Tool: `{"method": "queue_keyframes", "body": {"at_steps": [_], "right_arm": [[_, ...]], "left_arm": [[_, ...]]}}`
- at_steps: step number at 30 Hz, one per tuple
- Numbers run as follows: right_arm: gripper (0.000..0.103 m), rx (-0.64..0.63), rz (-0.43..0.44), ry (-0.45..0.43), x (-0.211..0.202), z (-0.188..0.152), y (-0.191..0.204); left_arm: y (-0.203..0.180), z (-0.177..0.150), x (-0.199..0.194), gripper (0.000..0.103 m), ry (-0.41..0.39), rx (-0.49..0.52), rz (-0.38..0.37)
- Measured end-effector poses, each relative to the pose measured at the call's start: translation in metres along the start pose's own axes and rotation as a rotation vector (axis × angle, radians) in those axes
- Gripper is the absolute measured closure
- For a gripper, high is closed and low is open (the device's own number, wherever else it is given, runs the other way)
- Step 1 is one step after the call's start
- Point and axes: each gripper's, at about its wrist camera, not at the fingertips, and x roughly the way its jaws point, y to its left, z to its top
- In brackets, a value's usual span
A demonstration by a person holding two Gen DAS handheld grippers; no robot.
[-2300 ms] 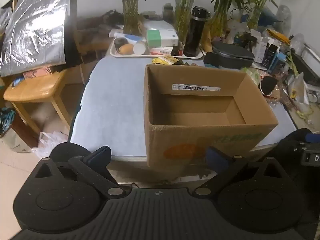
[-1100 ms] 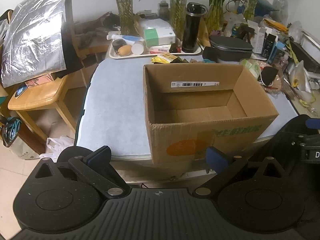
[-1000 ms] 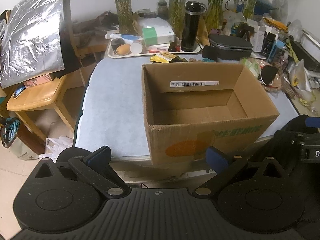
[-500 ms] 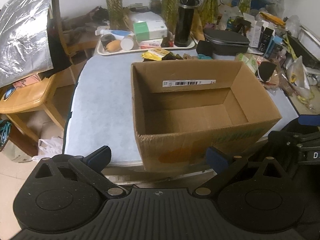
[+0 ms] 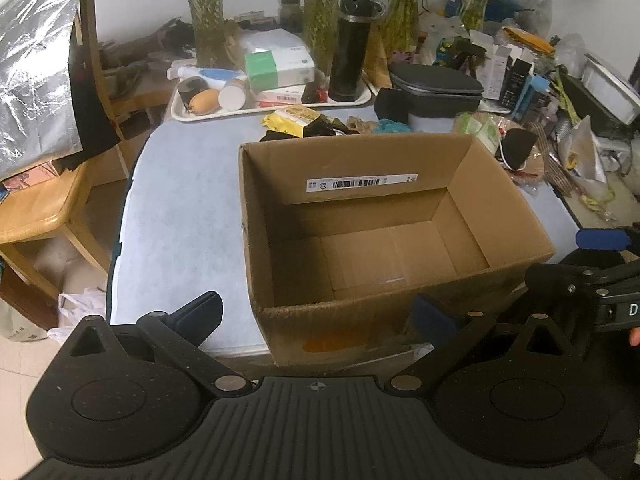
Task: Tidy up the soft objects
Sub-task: 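Move both tools past the cardboard box toward the items on the table, then lower the left tool onto the black fabric item and close on it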
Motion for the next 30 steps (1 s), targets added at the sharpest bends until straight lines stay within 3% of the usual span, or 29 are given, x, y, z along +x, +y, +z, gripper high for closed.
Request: {"method": "queue_keyframes", "body": {"at_steps": [10, 17, 25, 30], "right_arm": [[0.0, -0.034, -0.04, -0.009, 0.002, 0.009, -0.002], [0.0, -0.006, -0.038, -0.014, 0.005, 0.019, -0.013], [0.0, 0.014, -0.087, -0.012, 0.011, 0.033, -0.029], [0.0, 0.029, -0.087, -0.038, 0.013, 0.039, -0.04]], "left_arm": [[0.004, 0.008, 0.002, 0.0, -0.002, -0.003, -0.006], [0.003, 0.017, 0.004, 0.0, -0.017, 0.023, 0.079], [0.017, 0.027, 0.013, 0.0, 0.018, -0.015, 0.049], [0.023, 0.035, 0.018, 0.0, 0.0, 0.003, 0.086]]}}
